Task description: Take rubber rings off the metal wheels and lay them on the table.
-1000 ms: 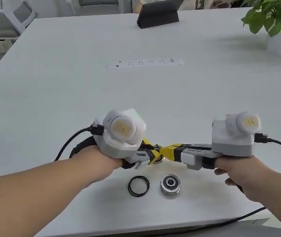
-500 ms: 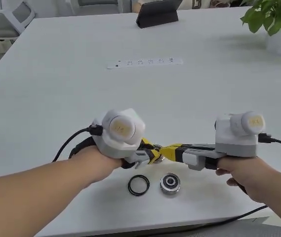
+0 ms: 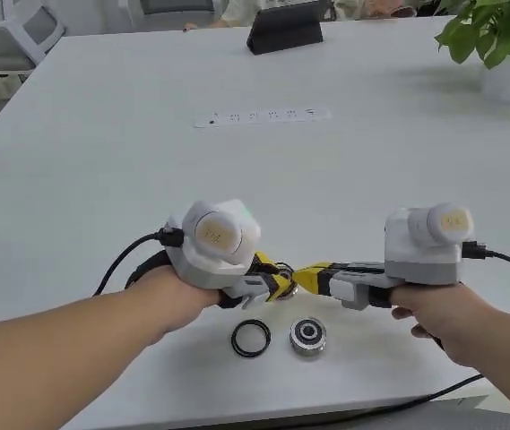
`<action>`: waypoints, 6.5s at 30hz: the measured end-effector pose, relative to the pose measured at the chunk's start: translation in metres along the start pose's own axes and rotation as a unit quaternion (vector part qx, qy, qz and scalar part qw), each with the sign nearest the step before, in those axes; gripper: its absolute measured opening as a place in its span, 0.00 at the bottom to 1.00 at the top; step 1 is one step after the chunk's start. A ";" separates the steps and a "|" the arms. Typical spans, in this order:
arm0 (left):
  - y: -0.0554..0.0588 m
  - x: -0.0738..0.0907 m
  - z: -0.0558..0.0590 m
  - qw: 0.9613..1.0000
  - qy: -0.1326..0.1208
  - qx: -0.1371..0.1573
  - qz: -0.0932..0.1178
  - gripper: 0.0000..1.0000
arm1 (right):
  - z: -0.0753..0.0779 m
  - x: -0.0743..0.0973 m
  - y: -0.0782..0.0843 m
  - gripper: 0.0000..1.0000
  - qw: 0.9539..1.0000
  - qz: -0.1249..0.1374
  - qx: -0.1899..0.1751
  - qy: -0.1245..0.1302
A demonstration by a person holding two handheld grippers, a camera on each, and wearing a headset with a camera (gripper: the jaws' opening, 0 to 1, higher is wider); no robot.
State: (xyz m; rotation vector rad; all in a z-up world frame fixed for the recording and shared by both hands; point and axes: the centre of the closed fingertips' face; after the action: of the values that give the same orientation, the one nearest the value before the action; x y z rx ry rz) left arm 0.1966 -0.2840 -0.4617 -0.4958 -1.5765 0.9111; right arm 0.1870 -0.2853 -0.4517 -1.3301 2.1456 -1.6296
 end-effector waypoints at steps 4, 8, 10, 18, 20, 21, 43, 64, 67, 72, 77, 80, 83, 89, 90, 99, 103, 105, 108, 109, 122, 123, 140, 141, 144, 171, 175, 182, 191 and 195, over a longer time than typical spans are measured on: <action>0.001 0.001 0.000 1.000 0.002 -0.009 -0.002 0.08 | -0.002 0.000 -0.002 0.00 1.000 0.001 0.000 -0.001; 0.000 0.005 0.003 1.000 0.008 -0.011 -0.002 0.12 | -0.006 0.000 -0.002 0.00 1.000 0.001 -0.001 -0.002; -0.001 0.008 0.004 1.000 0.010 -0.011 0.001 0.13 | -0.007 0.000 -0.002 0.00 1.000 0.001 -0.002 -0.003; -0.007 0.019 0.007 1.000 0.018 -0.009 0.015 0.18 | -0.011 0.002 -0.006 0.00 1.000 0.003 -0.002 -0.008; -0.009 0.023 0.007 1.000 0.018 -0.009 0.019 0.19 | -0.012 0.002 -0.008 0.00 1.000 0.005 -0.001 -0.010; -0.010 0.025 0.007 1.000 0.019 -0.007 0.022 0.20 | -0.012 0.002 -0.008 0.00 1.000 0.006 -0.001 -0.010; -0.018 0.065 0.012 0.998 0.024 0.013 0.056 0.32 | -0.018 0.009 -0.019 0.00 0.999 0.023 -0.011 -0.025; -0.010 0.090 0.024 0.997 0.031 0.024 0.069 0.44 | -0.033 0.012 -0.022 0.00 0.998 0.027 -0.019 -0.048; -0.009 0.096 0.024 0.997 0.029 0.027 0.071 0.46 | -0.036 0.011 -0.021 0.00 0.998 0.024 -0.018 -0.052; -0.005 0.103 0.023 0.996 0.028 0.036 0.074 0.48 | -0.040 0.011 -0.019 0.00 0.998 0.019 -0.018 -0.060; 0.001 0.108 0.024 0.997 0.027 0.036 0.069 0.50 | -0.045 0.010 -0.016 0.00 0.997 0.010 -0.019 -0.069; 0.001 0.112 0.025 0.996 0.025 0.039 0.072 0.52 | -0.048 0.010 -0.013 0.00 0.997 0.004 -0.021 -0.075; 0.001 0.115 0.025 0.996 0.023 0.040 0.074 0.54 | -0.052 0.009 -0.011 0.00 0.996 -0.004 -0.021 -0.082; 0.002 0.120 0.028 0.996 0.025 0.043 0.074 0.56 | -0.060 0.007 -0.002 0.00 0.995 -0.023 -0.019 -0.098; 0.002 0.120 0.029 0.996 0.025 0.043 0.074 0.57 | -0.061 0.007 -0.001 0.00 0.994 -0.025 -0.019 -0.100; 0.007 0.125 0.029 0.996 0.024 0.044 0.071 0.59 | -0.073 0.003 0.012 0.00 0.991 -0.057 -0.007 -0.120; 0.010 0.127 0.030 0.996 0.023 0.045 0.069 0.60 | -0.077 0.001 0.016 0.00 0.989 -0.069 -0.003 -0.129; 0.012 0.128 0.030 0.996 0.023 0.046 0.068 0.60 | -0.079 0.001 0.018 0.00 0.988 -0.074 -0.003 -0.132; 0.013 0.129 0.030 0.996 0.023 0.047 0.068 0.60 | -0.079 0.000 0.022 0.00 0.987 -0.087 0.001 -0.136; 0.013 0.129 0.030 0.996 0.023 0.047 0.068 0.60 | -0.079 -0.001 0.024 0.00 0.987 -0.090 0.002 -0.135; 0.016 0.131 0.030 0.997 0.017 0.048 0.065 0.60 | -0.079 -0.005 0.034 0.00 0.984 -0.116 0.007 -0.136; 0.016 0.131 0.029 0.997 0.017 0.048 0.065 0.60 | -0.078 -0.006 0.034 0.00 0.984 -0.116 0.007 -0.135; 0.019 0.130 0.030 0.997 0.017 0.047 0.061 0.59 | -0.073 -0.011 0.037 0.00 0.984 -0.124 0.005 -0.129; 0.020 0.130 0.030 0.997 0.017 0.047 0.060 0.59 | -0.072 -0.011 0.037 0.00 0.984 -0.124 0.005 -0.128; 0.021 0.129 0.029 0.997 0.018 0.048 0.059 0.59 | -0.071 -0.011 0.038 0.00 0.984 -0.126 0.004 -0.126; 0.023 0.127 0.030 0.997 0.021 0.046 0.053 0.59 | -0.067 -0.009 0.040 0.02 0.985 -0.130 0.012 -0.114; 0.022 0.127 0.030 0.997 0.021 0.046 0.054 0.59 | -0.066 -0.009 0.040 0.03 0.985 -0.129 0.016 -0.112; 0.023 0.128 0.029 0.997 0.020 0.046 0.053 0.59 | -0.065 -0.009 0.038 0.04 0.986 -0.125 0.017 -0.109; 0.021 0.128 0.030 0.997 0.021 0.045 0.054 0.59 | -0.063 -0.004 0.030 0.05 0.988 -0.109 0.018 -0.106; 0.021 0.128 0.031 0.997 0.022 0.045 0.054 0.59 | -0.062 -0.001 0.025 0.07 0.990 -0.098 0.019 -0.103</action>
State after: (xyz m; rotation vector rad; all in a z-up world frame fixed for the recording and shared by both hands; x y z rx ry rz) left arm 0.1346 -0.1842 -0.3977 -0.5370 -1.4742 1.0414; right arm 0.1380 -0.2401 -0.4476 -1.6624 1.9090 -1.5116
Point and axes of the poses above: the centre of the closed fingertips' face, and the gripper's own axes: x roughly backward along the fingers, z roughly to its right, y roughly out of its underside, and after that the axes turned 4 degrees about x, right-handed
